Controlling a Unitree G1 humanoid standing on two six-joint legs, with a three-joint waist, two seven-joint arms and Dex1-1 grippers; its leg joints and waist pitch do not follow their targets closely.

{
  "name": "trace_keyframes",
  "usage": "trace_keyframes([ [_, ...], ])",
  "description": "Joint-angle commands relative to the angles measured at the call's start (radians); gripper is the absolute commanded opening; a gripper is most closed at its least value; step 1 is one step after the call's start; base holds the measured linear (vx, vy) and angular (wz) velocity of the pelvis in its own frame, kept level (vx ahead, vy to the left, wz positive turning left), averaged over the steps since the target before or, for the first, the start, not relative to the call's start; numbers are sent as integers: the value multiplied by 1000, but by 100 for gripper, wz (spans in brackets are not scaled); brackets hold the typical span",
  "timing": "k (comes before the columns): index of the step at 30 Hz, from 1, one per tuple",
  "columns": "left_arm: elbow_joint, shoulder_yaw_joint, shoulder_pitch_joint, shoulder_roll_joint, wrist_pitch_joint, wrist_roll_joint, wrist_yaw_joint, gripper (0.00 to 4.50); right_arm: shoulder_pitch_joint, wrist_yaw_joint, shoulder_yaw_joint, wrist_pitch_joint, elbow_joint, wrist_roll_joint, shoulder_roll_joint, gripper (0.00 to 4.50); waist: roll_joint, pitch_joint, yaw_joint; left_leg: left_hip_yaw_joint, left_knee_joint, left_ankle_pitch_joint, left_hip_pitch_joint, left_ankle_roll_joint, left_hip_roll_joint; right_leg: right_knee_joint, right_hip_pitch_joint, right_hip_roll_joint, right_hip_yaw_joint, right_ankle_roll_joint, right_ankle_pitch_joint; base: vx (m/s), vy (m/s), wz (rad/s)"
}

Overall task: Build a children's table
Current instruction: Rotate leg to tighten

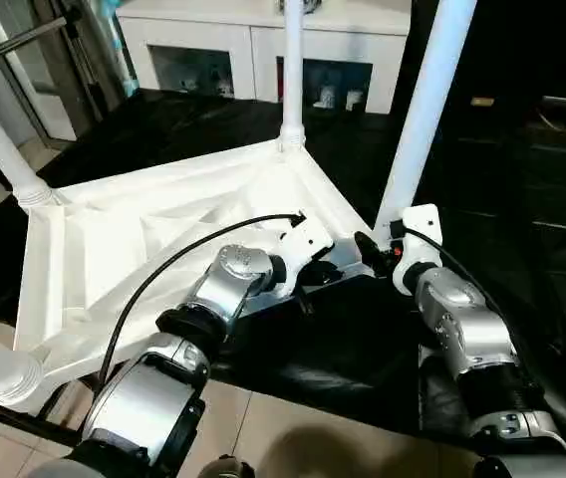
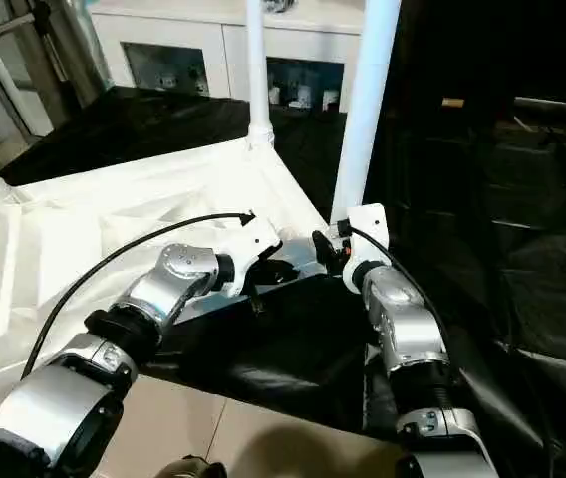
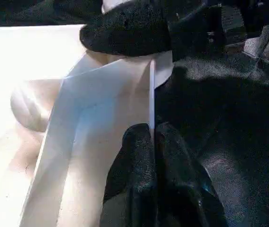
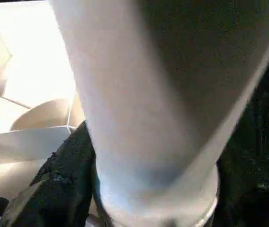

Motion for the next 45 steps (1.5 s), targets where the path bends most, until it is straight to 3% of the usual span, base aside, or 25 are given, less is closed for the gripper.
trace_keyframes([
  [1, -40, -5, -23, -60, -68, -34, -30, 0, 21, 104, 97, 29, 13, 23, 51, 365, -21, -71, -4, -20, -69, -228, 26, 48, 49, -80, 42, -73, 34, -201, -188, 0, 0, 0],
  [4, -78, -26, 14, -25, -91, -54, -130, 0, 51, 200, 140, -21, -40, 14, -13, 379, -22, -70, -2, -21, -71, -239, 26, 46, 51, -81, 42, -74, 34, -196, -208, 0, 0, 0],
  [11, -147, -41, 74, 45, -121, -78, -289, 0, 141, 523, 202, -42, -197, 67, -178, 379, -24, -69, 9, -18, -65, -209, 21, 90, 57, -76, 45, -73, 34, -214, -167, 0, 0, 0],
  [18, -250, -34, 130, 114, -109, -136, -449, 0, 181, 704, 206, 2, -281, 113, -305, 379, -25, -66, 11, -19, -69, -254, 23, 78, 60, -81, 42, -75, 34, -215, -259, 0, 0, 0],
  [23, -301, -34, 150, 147, -90, -150, -517, 0, 195, 764, 202, 34, -306, 138, -342, 338, -21, -66, 14, -19, -70, -253, 26, 75, 62, -82, 36, -74, 34, -217, -266, 0, 0, 0],
  [29, -323, -36, 160, 162, -67, -158, -556, 0, 205, 785, 204, 63, -328, 163, -344, 284, -20, -66, 16, -19, -71, -261, 25, 62, 61, -80, 35, -74, 34, -220, -262, 0, 0, 0],
  [36, -297, -31, 148, 144, -68, -128, -488, 0, 217, 744, 218, 76, -335, 150, -313, 274, -20, -66, 17, -19, -71, -263, 26, 55, 60, -82, 35, -75, 34, -214, -271, 0, 0, 0],
  [39, -200, -22, 91, 103, -45, -69, -307, 0, 173, 501, 203, 87, -225, 56, -210, 274, -20, -64, 8, -19, -72, -277, 27, 33, 54, -85, 28, -73, 34, -205, -303, 0, 0, 0],
  [41, -181, -16, 78, 91, -41, -65, -273, 0, 158, 438, 190, 91, -194, 42, -181, 273, -22, -63, 0, -23, -75, -307, 32, 6, 49, -92, 28, -76, 31, -189, -378, 0, 0, 0],
  [43, -139, -7, 38, 45, -21, -52, -180, 0, 105, 250, 137, 97, -89, 25, -91, 272, -17, -64, -4, -25, -78, -306, 31, -1, 53, -92, 28, -77, 33, -179, -370, 0, 0, 0],
  [45, -124, -6, 24, 27, -15, -46, -144, 0, 87, 187, 120, 94, -55, 21, -62, 272, -19, -65, -13, -27, -81, -312, 29, -14, 51, -89, 30, -73, 31, -178, -344, 0, 0, 0],
])
